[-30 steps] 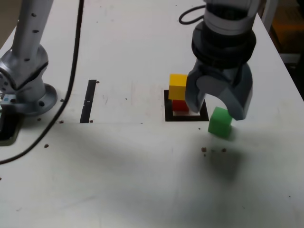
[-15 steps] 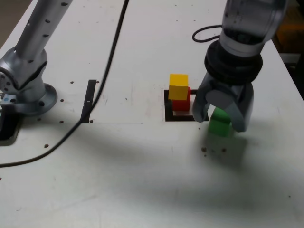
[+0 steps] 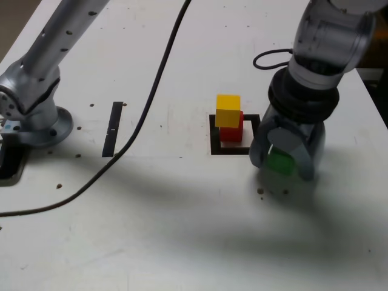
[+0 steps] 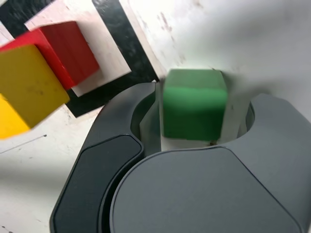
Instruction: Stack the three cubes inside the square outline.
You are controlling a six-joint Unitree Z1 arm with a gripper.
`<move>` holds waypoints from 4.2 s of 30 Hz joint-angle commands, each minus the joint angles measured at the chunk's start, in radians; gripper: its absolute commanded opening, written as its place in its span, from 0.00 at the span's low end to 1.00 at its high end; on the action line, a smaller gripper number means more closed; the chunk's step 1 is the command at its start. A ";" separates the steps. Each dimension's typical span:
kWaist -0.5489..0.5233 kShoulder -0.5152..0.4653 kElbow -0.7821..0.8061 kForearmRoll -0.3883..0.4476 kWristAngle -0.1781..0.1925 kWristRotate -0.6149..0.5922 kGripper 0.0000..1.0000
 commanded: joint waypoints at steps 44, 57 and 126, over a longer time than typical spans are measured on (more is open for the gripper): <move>0.123 -0.341 0.014 0.211 0.078 -0.095 0.19; 0.156 -0.347 0.138 0.163 -0.009 -0.110 0.19; 0.174 -0.330 0.229 0.115 -0.058 -0.070 0.46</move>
